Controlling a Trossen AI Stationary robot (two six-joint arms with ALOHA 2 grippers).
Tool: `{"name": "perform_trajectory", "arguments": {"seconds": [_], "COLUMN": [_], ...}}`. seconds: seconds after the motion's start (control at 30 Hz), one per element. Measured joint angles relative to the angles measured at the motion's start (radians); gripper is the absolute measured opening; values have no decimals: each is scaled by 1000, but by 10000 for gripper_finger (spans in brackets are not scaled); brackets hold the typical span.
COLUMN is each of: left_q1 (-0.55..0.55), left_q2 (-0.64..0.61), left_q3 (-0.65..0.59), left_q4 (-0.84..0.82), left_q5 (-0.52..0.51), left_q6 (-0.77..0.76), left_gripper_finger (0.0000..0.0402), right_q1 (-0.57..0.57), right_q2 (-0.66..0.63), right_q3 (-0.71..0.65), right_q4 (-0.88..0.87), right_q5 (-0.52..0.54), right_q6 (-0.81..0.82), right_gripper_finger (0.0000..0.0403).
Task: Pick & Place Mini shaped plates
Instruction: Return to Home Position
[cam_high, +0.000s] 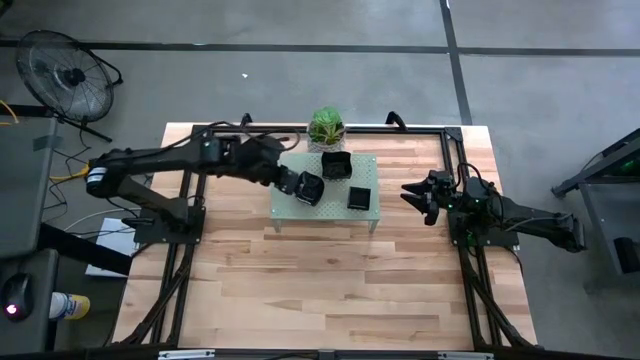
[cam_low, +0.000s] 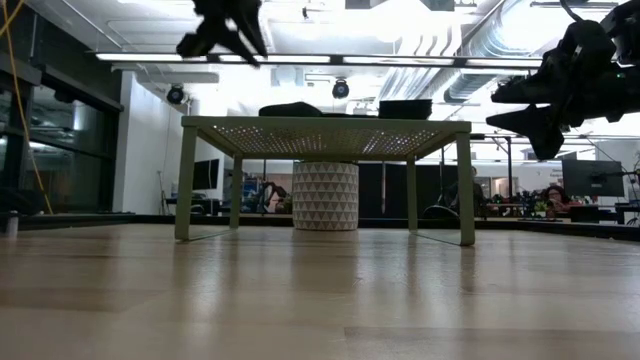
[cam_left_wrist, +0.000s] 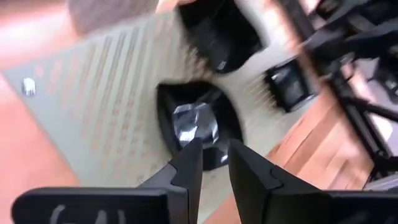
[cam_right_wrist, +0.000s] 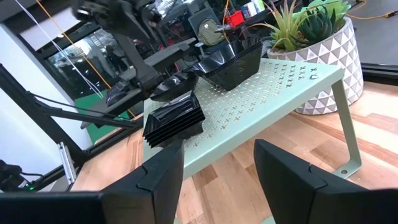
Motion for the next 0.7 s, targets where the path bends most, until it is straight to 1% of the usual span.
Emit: {"name": "perform_trajectory", "arguments": {"seconds": [0.07, 0.13, 0.23, 0.33, 0.4, 0.53, 0.7], "left_q1": [-46, -89, -143, -182, -196, -200, -174], "left_q2": [-19, -25, -24, -26, -25, -29, -35], "left_q3": [0, 0, -1, -39, -81, -166, -288], "left_q4": [41, 88, 168, 308, 386, 504, 617], "left_q5": [-72, -112, -119, -118, -102, -28, 102], "left_q6": [30, 81, 178, 270, 324, 386, 449], "left_gripper_finger": [74, 74, 74, 74, 74, 74, 74], "right_q1": [0, 0, 0, 0, 0, 0, 0], "right_q2": [0, 0, 0, 0, 0, 0, 0], "right_q3": [0, 0, 0, 0, 0, 0, 0], "right_q4": [0, 0, 0, 0, 0, 0, 0], "right_q5": [0, 0, 0, 0, 0, 0, 0], "right_q6": [0, 0, 0, 0, 0, 0, 0], "right_gripper_finger": [191, 191, 189, 190, 191, 189, 190]}}
